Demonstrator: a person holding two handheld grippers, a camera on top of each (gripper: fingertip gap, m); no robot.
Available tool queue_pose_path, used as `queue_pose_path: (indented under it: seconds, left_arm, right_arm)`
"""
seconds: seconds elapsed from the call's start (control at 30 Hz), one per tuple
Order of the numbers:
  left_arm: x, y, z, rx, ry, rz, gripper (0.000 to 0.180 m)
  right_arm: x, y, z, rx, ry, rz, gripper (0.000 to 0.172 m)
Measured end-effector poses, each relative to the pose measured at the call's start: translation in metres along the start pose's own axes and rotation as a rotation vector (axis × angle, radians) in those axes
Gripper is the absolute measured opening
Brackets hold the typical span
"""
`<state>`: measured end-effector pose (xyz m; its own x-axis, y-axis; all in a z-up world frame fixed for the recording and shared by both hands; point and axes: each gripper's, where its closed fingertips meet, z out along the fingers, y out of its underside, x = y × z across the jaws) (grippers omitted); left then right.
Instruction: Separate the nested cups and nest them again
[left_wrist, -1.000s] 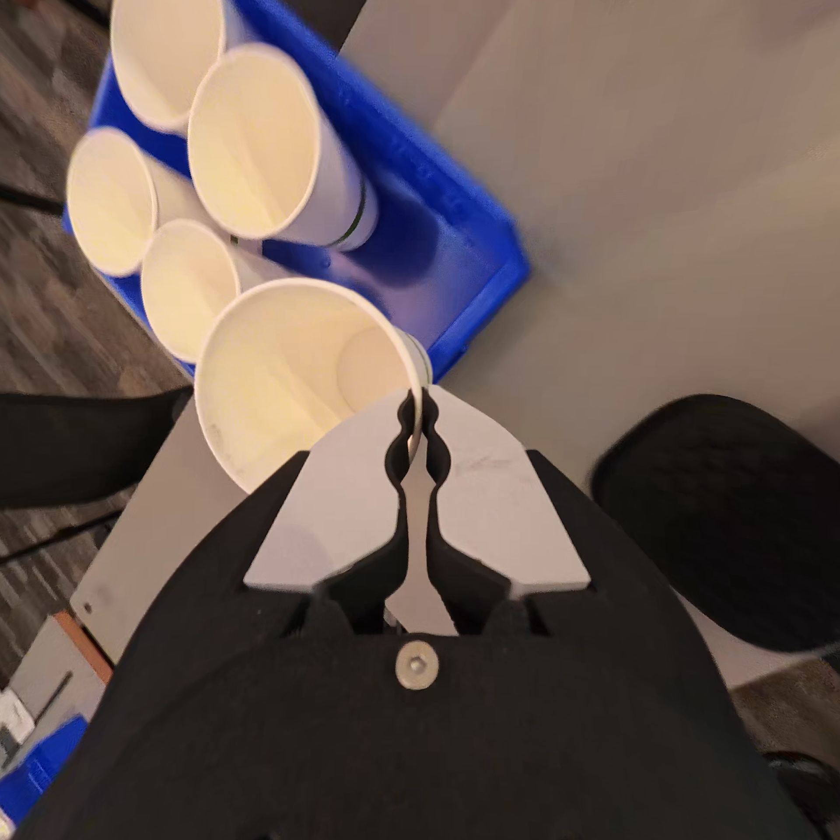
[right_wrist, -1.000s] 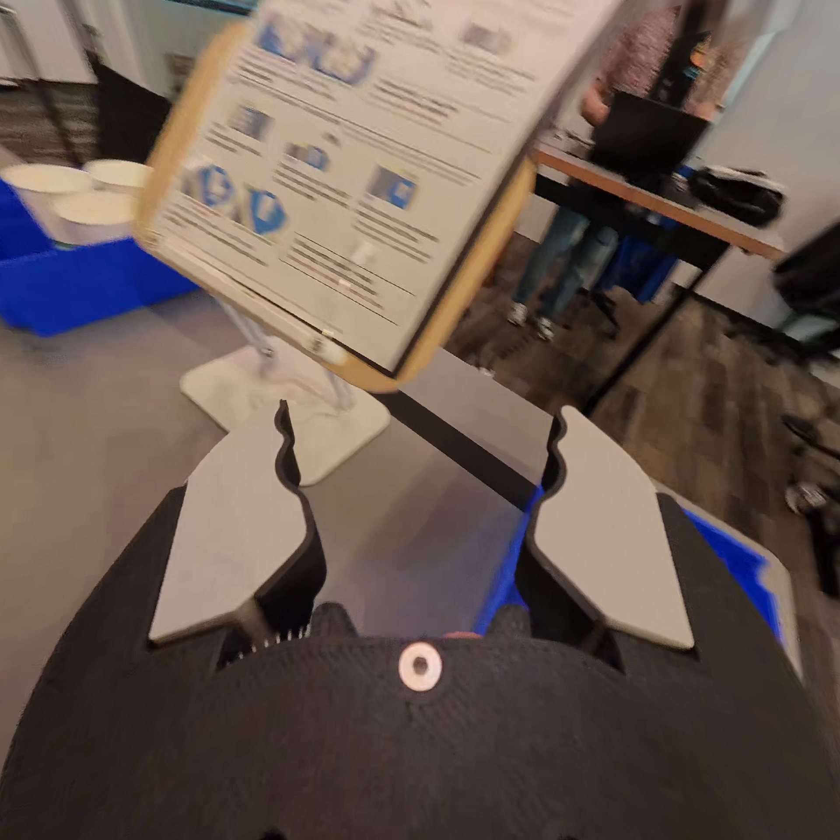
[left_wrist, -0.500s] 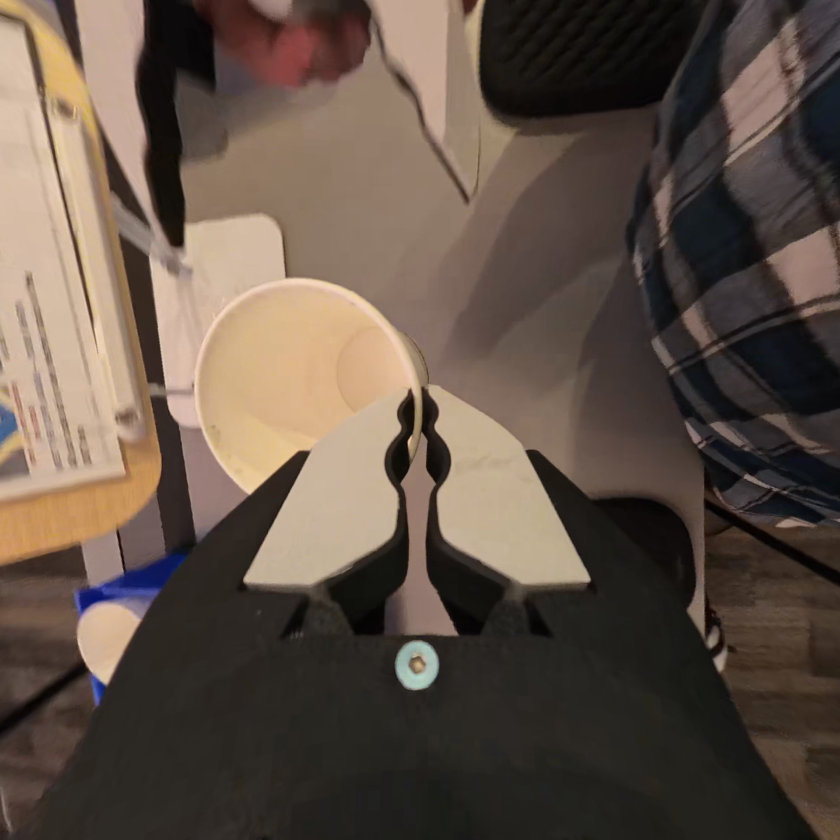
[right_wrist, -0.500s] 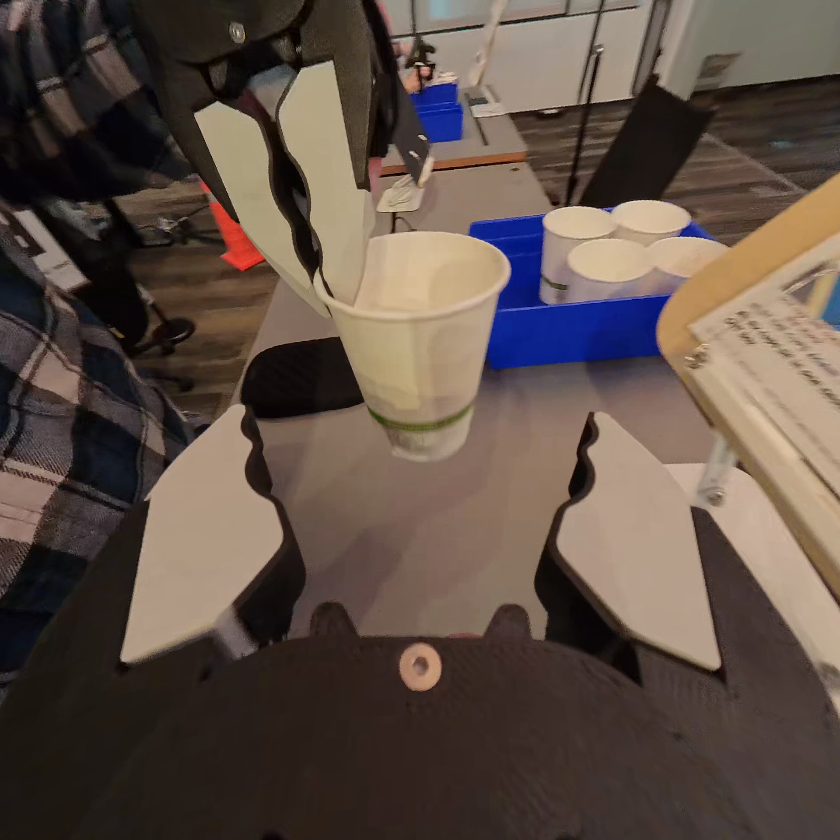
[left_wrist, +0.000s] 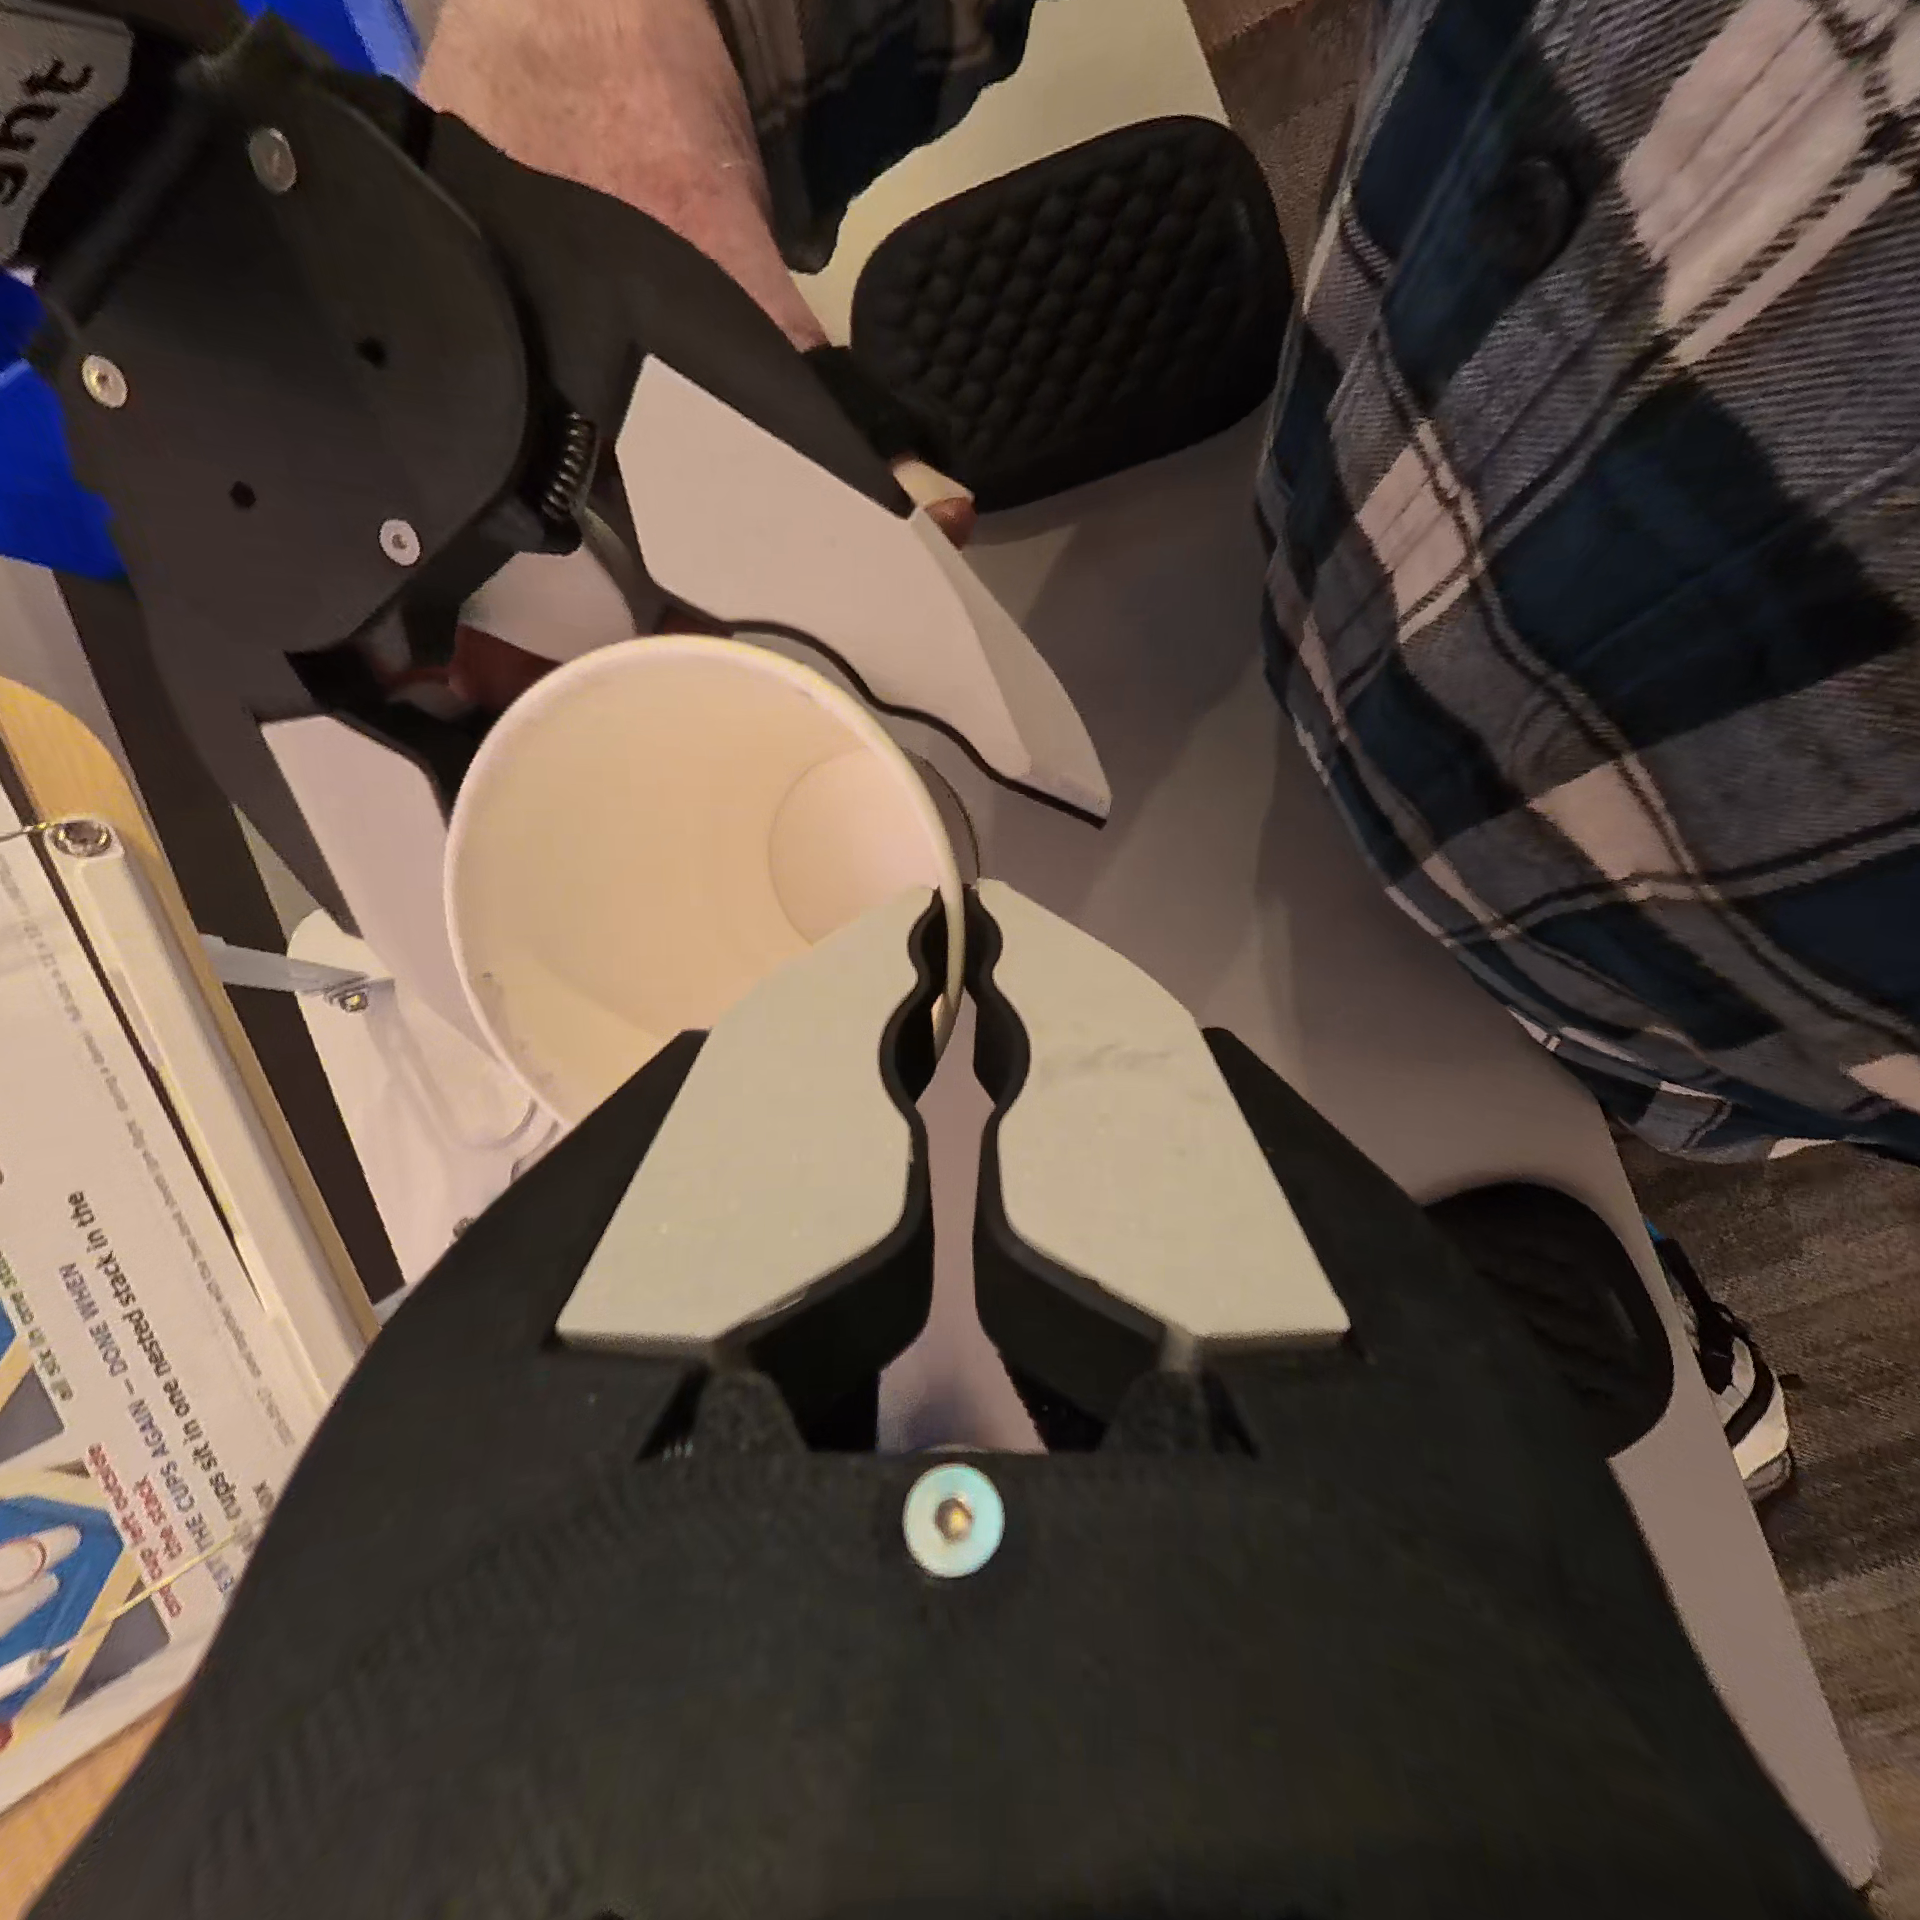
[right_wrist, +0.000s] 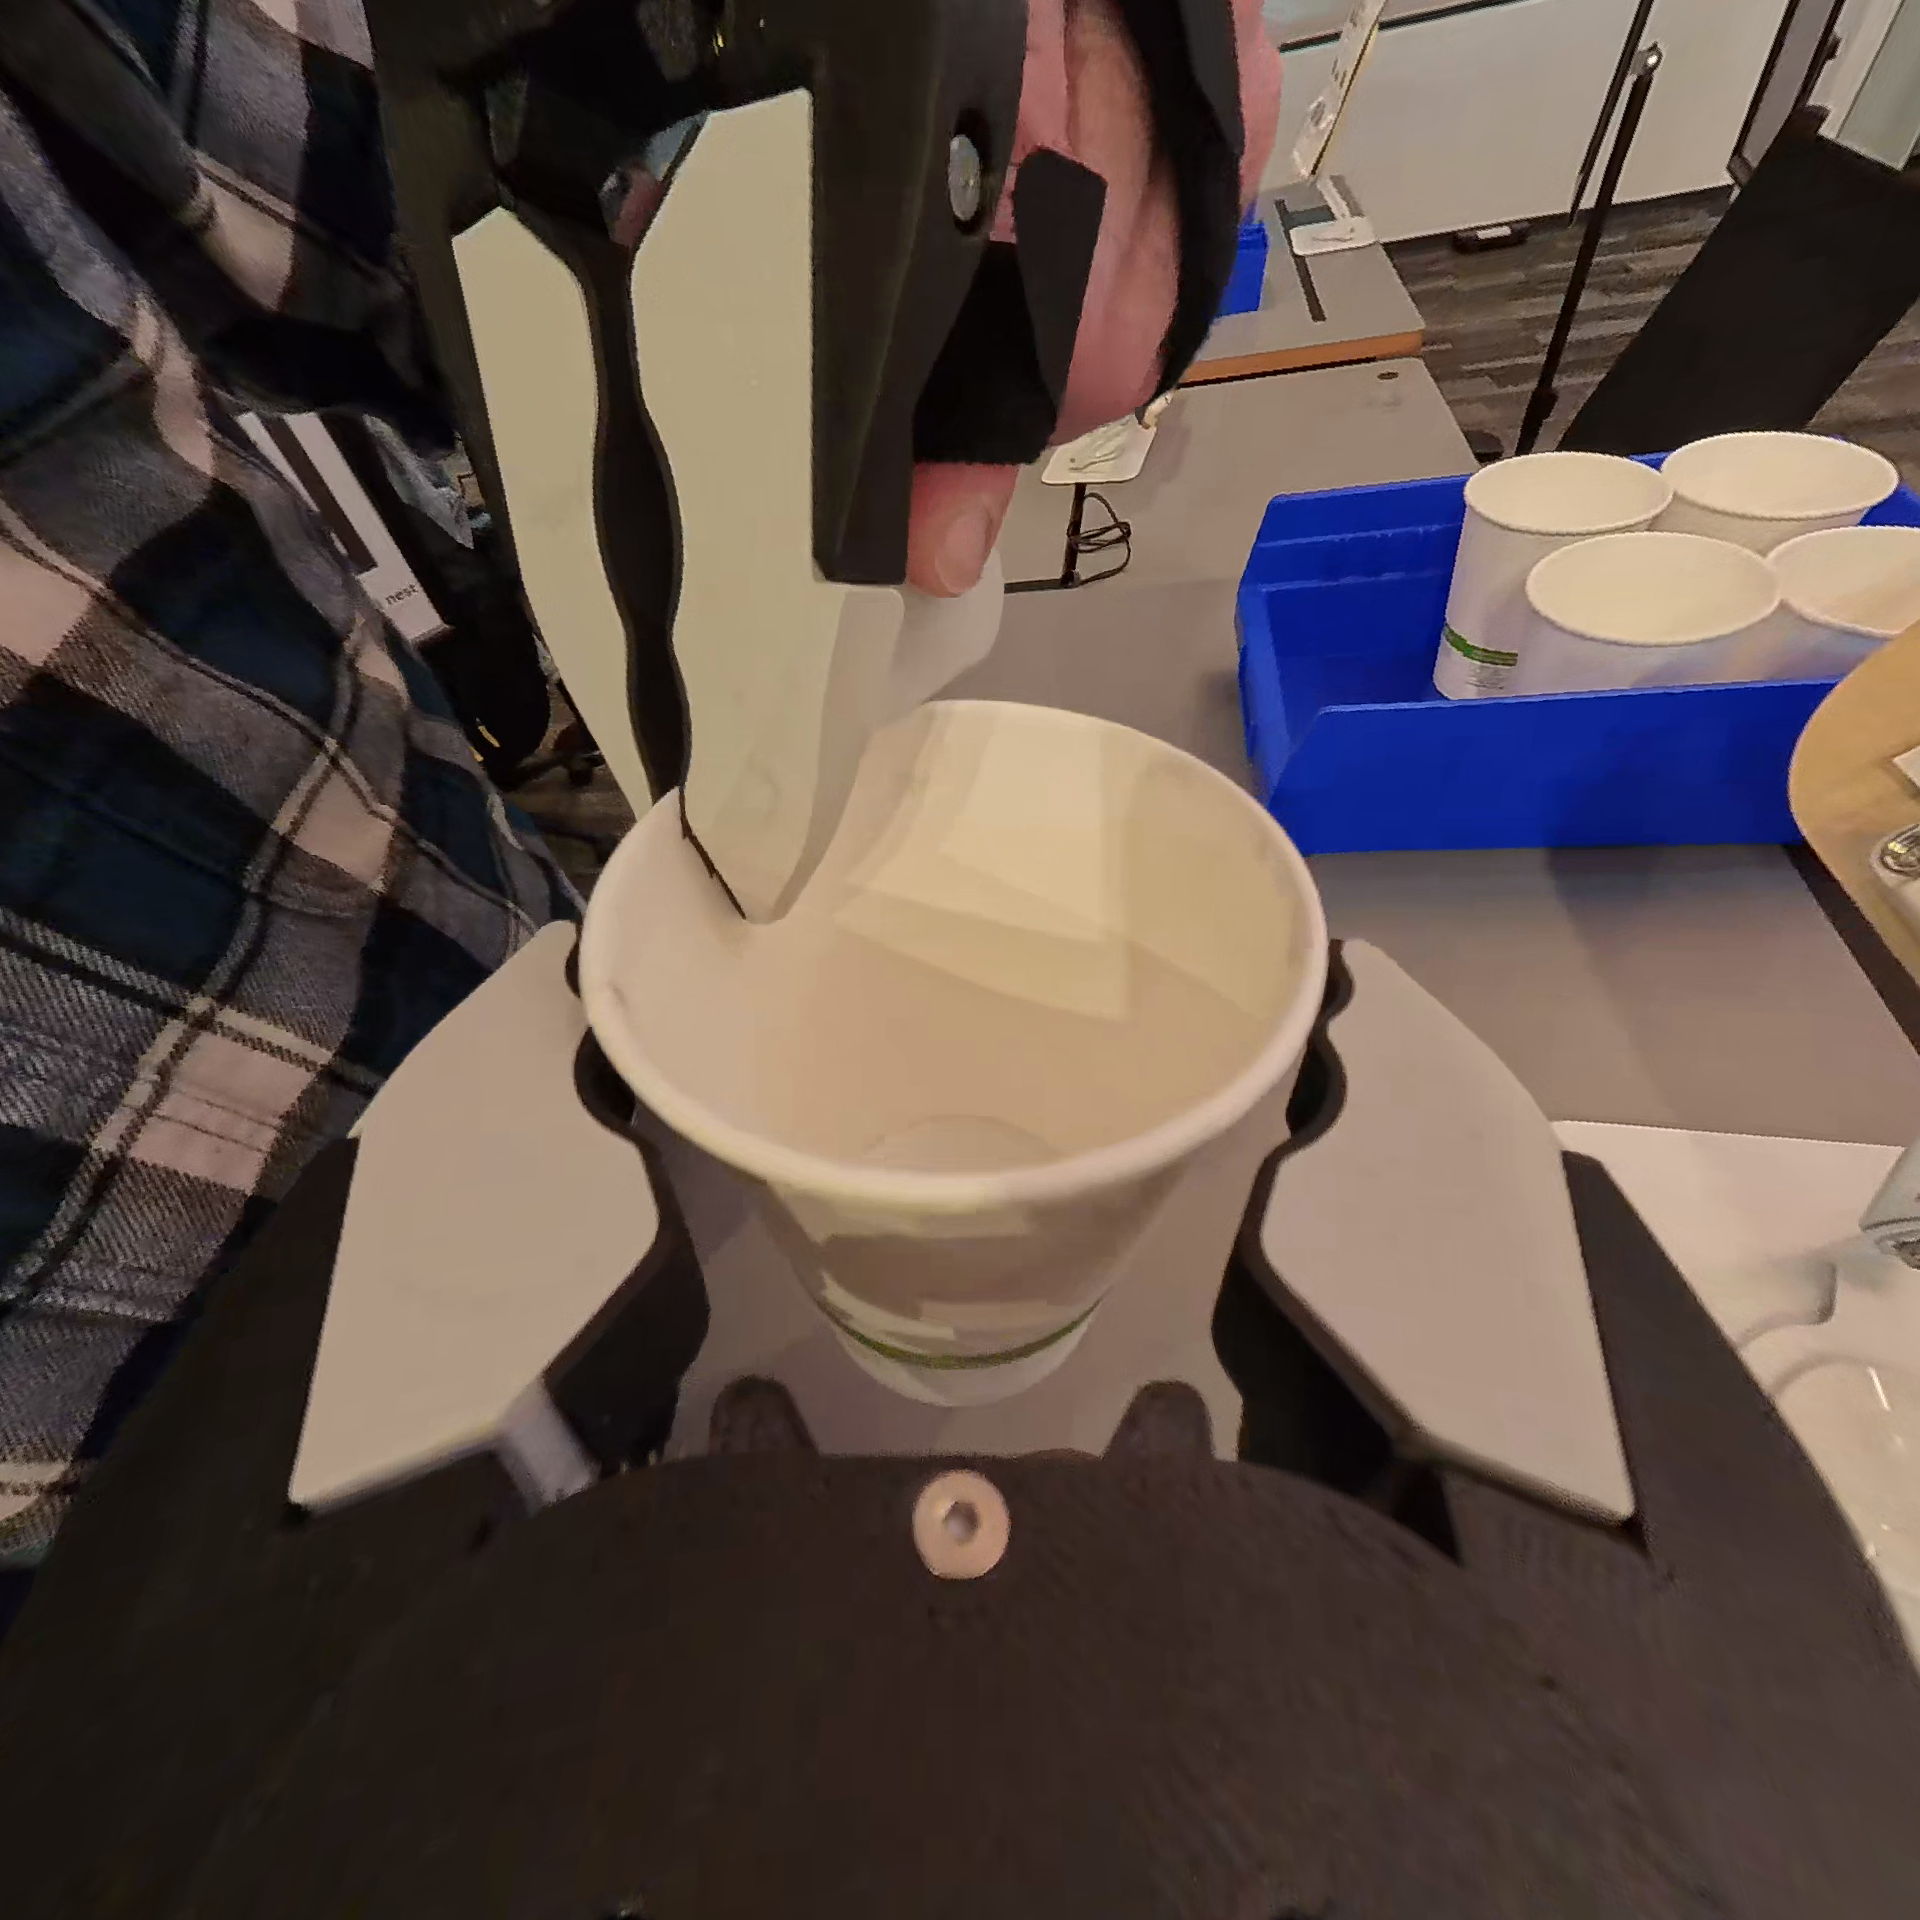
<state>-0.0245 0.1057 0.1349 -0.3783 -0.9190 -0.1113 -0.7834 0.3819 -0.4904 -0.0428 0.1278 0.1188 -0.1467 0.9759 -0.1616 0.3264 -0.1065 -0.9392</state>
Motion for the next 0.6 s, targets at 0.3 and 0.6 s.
queue_pose_path:
  seconds: [0.3,0.6]
  left_arm:
    - [0.000,-0.002,0.007,-0.016,0.068,0.021,0.002]
    - [-0.031,-0.015,-0.009,0.037,-0.084,-0.011,0.055]
  right_arm:
    - [-0.003,0.007,-0.002,-0.010,-0.035,0.014,0.109]
    - [0.010,-0.001,-0.030,0.100,0.026,0.074,0.105]
